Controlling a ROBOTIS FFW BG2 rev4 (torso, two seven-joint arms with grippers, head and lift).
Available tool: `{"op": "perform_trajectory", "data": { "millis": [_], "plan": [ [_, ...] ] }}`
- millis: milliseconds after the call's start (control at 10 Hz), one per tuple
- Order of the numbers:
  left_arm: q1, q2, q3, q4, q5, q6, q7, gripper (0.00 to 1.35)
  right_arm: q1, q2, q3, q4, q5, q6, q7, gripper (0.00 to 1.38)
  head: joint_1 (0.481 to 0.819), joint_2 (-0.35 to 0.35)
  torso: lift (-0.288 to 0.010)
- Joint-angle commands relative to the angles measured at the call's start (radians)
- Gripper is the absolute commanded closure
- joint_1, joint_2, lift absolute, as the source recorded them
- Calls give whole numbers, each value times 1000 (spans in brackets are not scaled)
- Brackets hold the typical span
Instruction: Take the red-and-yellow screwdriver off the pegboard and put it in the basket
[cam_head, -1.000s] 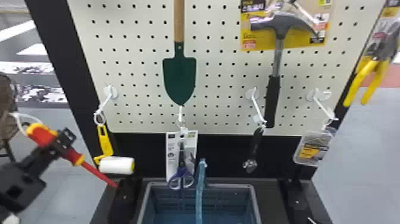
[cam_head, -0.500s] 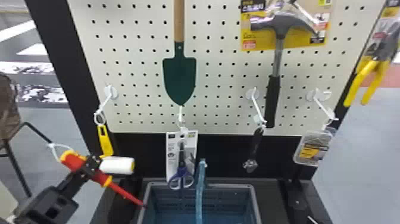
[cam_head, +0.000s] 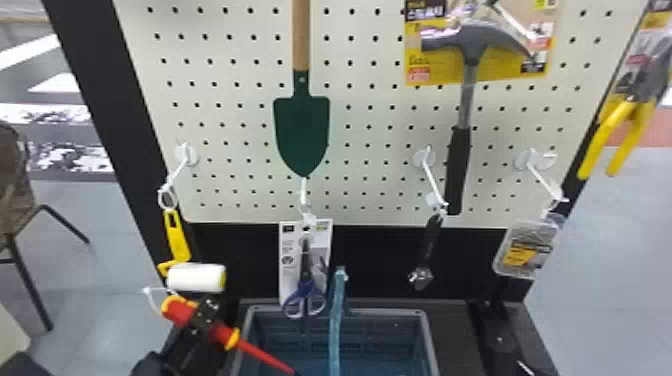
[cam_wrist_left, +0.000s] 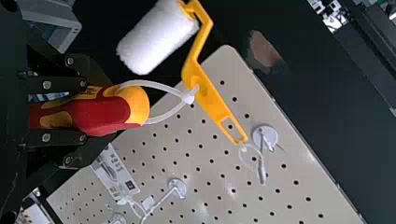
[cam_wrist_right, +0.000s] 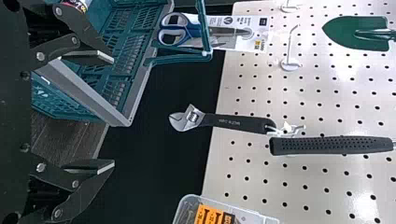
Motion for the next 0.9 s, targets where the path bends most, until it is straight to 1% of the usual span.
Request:
{"op": "perform_trajectory", "data": {
  "millis": [0, 100, 300, 400, 800],
  "plan": [
    [-1, 6, -49, 57, 17, -54, 2, 1194, 0, 1, 1, 0, 0, -1, 0, 479, 549, 0, -100],
    [-16, 15, -73, 99, 20, -77, -1, 1194, 0, 1, 1, 0, -2, -1, 0, 479, 549, 0, -100],
    [-39, 43, -138, 180, 42, -128, -15, 1194, 0, 1, -1, 0, -3, -1, 2, 479, 549, 0, -100],
    [-46, 49, -161, 212, 42, -151, -15, 1194, 0, 1, 1, 0, -3, -1, 3, 479, 549, 0, -100],
    [-67, 53, -196, 273, -16, -171, -33, 1194, 0, 1, -1, 2, -8, -5, 3, 479, 549, 0, -100]
  ]
}}
